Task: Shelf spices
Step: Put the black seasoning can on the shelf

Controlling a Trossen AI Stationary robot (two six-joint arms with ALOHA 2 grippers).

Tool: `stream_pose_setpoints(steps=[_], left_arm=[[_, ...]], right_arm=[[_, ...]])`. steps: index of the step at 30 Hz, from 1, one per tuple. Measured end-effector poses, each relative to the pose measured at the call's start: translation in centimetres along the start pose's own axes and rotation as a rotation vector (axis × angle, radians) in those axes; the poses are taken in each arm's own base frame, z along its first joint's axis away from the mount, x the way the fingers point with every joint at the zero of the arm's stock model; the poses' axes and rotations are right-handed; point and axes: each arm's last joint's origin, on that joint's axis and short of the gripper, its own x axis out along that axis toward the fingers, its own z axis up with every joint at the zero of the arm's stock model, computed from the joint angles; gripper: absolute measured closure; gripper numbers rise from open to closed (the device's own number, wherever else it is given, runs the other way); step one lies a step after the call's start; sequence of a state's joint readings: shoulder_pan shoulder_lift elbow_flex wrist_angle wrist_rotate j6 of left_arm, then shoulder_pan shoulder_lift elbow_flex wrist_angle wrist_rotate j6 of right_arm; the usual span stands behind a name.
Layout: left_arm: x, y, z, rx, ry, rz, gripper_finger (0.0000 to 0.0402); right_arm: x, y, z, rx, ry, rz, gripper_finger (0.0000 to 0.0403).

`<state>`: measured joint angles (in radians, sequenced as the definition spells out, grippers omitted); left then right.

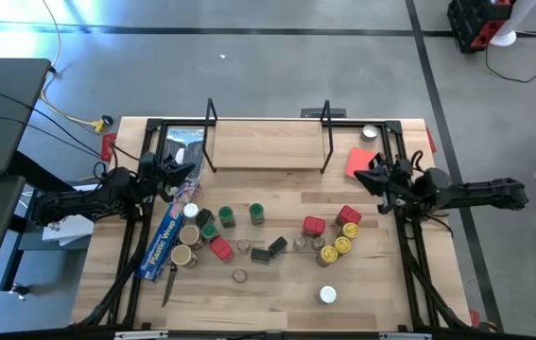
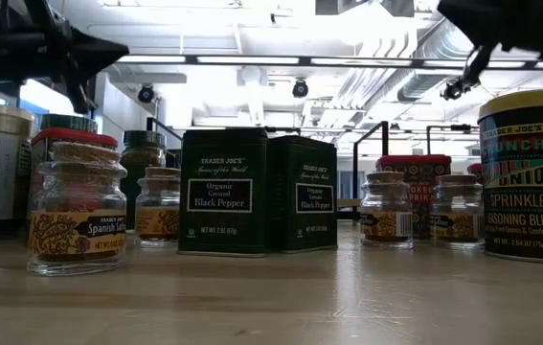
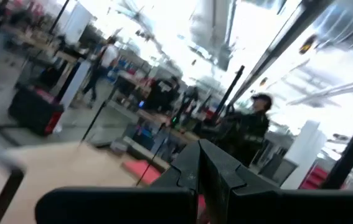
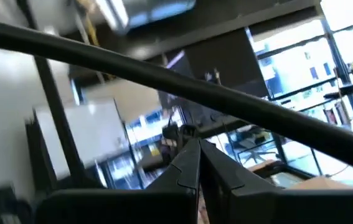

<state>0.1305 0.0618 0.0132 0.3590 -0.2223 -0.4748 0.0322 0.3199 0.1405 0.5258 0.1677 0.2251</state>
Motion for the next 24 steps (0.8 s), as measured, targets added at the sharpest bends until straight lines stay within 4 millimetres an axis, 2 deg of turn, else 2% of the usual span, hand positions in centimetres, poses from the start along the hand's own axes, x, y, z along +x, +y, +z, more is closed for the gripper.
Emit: stream_pose_setpoints(steps=[7, 13, 18, 24], left_arm=[[0.3, -0.7, 0.4, 0.099, -0.052, -0.042, 0.0398], [0.8, -0.7, -0.5, 0.141, 0.010, -0.017, 0.0398], [1.2, -1.1, -1.3, 0.157, 0.064, -0.027, 0.0398], [1.6, -1.6, -2.1, 0.168, 0.087, -0.030, 0.0398]], right_arm=[[3.6, 1.1, 1.7, -0.190, 0.267, -0.020, 0.0335], [7.7, 1.8, 1.7, -0.278, 0.436, -0.032, 0.0286], [11.0, 1.8, 1.2, -0.285, 0.571, -0.058, 0.0277], [14.1, 2.1, 0.7, -0.315, 0.671, 0.117, 0.0276]])
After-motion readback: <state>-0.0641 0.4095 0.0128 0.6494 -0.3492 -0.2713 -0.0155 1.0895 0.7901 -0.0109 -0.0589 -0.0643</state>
